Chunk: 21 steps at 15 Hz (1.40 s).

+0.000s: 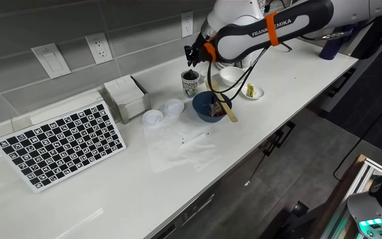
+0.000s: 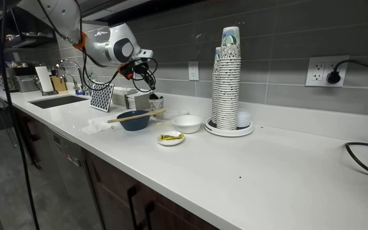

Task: Move the black object to the cup

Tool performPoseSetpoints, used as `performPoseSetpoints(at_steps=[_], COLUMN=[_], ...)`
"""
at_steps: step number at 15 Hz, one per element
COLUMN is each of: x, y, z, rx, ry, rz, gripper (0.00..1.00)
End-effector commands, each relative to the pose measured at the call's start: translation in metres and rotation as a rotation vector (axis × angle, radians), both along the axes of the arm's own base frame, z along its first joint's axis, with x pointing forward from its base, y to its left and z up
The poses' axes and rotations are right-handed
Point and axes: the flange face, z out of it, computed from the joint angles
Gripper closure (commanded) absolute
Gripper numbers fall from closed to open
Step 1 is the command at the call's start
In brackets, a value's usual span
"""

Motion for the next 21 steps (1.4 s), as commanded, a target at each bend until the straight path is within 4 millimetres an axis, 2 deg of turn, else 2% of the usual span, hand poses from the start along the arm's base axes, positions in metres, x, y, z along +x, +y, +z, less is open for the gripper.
performPoseSetpoints(at_steps=[1,3,5,6,8,10,14,19,20,21], x=[0.007,-0.007,-0.038,-0.061,-0.094,-0.127,-0.194,-0.271,-0.232,-0.246], y=[0.006,0.013,0.020,0.027,0.032,0.036,0.053,0.066,0.074,0.075], z=[0.004,0.011,0.019,0.020,0.020,0.013,0.011,0.025,0.019,0.021], rx=[0.005,0.019,0.024,0.029,0.000,-0.046,-0.100,-0.039,-0.048,-0.044], ry=[-0.001,0.024,0.079,0.132,0.210,0.265,0.245,-0.003,0.082,0.044], rz=[-0.024,-0.020,0.005,0.058,0.091,0.134,0.263,0.288,0.285,0.297], gripper=[0.45,0.30,0.18,0.09,0.00,0.00,0.00,0.00,0.00,0.00])
